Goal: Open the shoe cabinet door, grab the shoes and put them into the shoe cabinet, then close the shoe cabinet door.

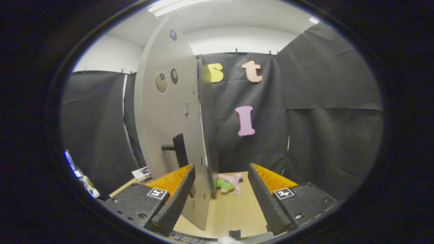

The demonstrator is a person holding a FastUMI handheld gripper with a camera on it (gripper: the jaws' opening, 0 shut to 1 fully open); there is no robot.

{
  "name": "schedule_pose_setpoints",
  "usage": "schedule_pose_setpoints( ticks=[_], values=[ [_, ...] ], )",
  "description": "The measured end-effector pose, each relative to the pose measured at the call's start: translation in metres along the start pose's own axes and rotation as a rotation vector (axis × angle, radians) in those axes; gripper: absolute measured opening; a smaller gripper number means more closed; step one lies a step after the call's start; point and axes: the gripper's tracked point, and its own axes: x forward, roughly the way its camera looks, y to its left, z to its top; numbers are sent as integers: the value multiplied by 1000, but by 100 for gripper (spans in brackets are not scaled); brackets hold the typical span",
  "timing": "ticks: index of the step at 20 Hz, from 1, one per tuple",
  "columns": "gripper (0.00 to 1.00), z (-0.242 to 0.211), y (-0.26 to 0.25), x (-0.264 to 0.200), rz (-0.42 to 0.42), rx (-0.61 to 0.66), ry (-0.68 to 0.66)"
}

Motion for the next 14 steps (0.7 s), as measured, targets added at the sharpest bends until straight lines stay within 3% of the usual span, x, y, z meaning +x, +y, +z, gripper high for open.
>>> schedule_pose_setpoints(
  ticks=[6, 14],
  values=[
    [97, -1, 9, 12, 135, -32, 40],
    [97, -6, 68, 20, 183, -38, 68]
  ],
)
